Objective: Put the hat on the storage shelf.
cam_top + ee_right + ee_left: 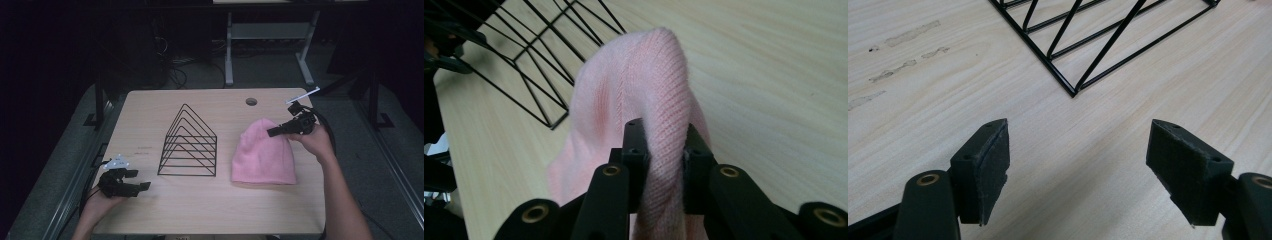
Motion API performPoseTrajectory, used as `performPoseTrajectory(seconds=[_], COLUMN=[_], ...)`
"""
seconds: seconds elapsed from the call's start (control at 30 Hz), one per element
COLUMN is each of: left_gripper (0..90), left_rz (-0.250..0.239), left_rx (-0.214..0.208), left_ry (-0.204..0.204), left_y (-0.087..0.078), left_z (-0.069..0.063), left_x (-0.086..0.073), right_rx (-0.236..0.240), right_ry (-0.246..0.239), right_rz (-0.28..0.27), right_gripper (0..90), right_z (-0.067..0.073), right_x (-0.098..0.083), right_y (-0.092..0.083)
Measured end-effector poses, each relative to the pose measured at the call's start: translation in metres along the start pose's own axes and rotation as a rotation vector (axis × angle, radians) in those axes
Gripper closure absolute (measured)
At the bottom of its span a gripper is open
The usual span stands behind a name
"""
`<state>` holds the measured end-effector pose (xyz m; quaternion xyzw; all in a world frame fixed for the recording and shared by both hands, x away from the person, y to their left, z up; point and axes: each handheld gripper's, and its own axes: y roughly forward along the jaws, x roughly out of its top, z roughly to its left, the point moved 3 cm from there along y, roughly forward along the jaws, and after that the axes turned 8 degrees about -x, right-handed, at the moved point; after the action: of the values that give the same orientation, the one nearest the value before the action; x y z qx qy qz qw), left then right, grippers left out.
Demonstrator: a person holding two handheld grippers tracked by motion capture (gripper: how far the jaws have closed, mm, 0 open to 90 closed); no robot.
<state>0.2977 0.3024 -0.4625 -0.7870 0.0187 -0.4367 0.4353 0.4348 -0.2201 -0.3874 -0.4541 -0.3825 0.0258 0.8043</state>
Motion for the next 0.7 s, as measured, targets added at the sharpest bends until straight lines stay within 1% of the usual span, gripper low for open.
performPoseTrajectory(seconds=[0.17,0.2,0.33,0.37,0.4,0.43,0.47,0.5,0.57,0.63,0.7], left_gripper=[25.5,25.6,25.5,25.5,25.5,25.5,25.5,25.5,25.5,25.5,25.5], left_rz=[-0.003,-0.004,0.007,0.002,0.009,0.009,0.009,-0.003,-0.003,0.007,0.006], left_rx=[-0.010,-0.012,-0.023,-0.027,-0.027,-0.030,-0.031,-0.038,-0.046,-0.049,-0.056], left_ry=[0.006,0.008,0.024,0.018,0.027,0.021,0.026,0.018,0.023,0.032,0.034], left_y=[-0.001,-0.001,-0.002,-0.003,-0.004,-0.005,-0.007,-0.007,-0.011,-0.014,-0.018], left_z=[-0.001,-0.001,0.000,0.000,0.001,0.001,0.002,0.001,0.001,0.002,0.001], left_x=[0.005,0.006,0.009,0.010,0.011,0.012,0.013,0.015,0.017,0.020,0.024], right_rx=[-0.008,-0.012,-0.020,-0.023,-0.027,-0.033,-0.038,-0.043,-0.053,-0.061,-0.061], right_ry=[-0.035,-0.049,-0.081,-0.084,-0.092,-0.101,-0.108,-0.109,-0.119,-0.130,-0.138], right_rz=[-0.020,-0.022,-0.050,-0.052,-0.057,-0.061,-0.063,-0.065,-0.076,-0.090,-0.103], right_gripper=[77.4,77.4,77.5,77.6,77.6,77.6,77.6,77.7,77.7,77.7,77.7], right_z=[0.012,0.015,0.024,0.026,0.028,0.030,0.032,0.034,0.039,0.044,0.049], right_x=[0.005,0.006,0.013,0.014,0.016,0.018,0.020,0.022,0.025,0.029,0.033], right_y=[-0.022,-0.027,-0.045,-0.048,-0.052,-0.057,-0.061,-0.064,-0.071,-0.078,-0.085])
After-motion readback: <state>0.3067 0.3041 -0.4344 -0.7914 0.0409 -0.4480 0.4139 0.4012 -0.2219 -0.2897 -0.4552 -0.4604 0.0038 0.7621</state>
